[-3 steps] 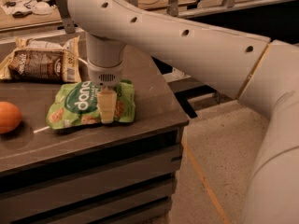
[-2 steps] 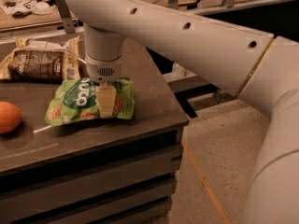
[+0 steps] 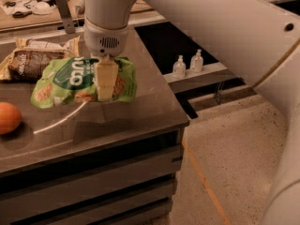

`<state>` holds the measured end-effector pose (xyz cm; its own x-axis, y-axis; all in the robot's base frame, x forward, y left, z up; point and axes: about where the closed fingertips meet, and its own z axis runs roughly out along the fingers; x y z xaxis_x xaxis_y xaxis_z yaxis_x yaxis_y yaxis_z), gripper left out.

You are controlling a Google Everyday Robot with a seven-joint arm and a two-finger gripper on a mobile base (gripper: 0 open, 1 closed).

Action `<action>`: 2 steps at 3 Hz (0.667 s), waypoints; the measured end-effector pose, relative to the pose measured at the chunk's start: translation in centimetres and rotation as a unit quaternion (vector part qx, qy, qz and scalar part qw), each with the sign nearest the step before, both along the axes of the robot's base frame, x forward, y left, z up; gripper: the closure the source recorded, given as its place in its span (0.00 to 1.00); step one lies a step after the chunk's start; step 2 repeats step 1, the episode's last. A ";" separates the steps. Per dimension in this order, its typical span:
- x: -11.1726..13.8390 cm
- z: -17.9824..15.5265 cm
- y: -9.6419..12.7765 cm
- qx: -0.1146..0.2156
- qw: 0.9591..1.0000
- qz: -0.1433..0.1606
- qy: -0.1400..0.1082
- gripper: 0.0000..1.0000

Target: Pick green rice chip bag

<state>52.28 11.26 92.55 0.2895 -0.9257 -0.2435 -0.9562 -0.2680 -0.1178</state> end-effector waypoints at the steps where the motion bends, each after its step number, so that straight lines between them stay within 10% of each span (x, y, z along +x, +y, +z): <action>1: 0.1 0.4 0.4 0.008 1.000 0.002 -0.004 1.00; 2: 0.1 0.4 0.4 0.008 1.000 0.002 -0.004 1.00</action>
Offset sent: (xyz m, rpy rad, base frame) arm 0.0000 0.0000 0.0000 0.0000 0.0000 0.0000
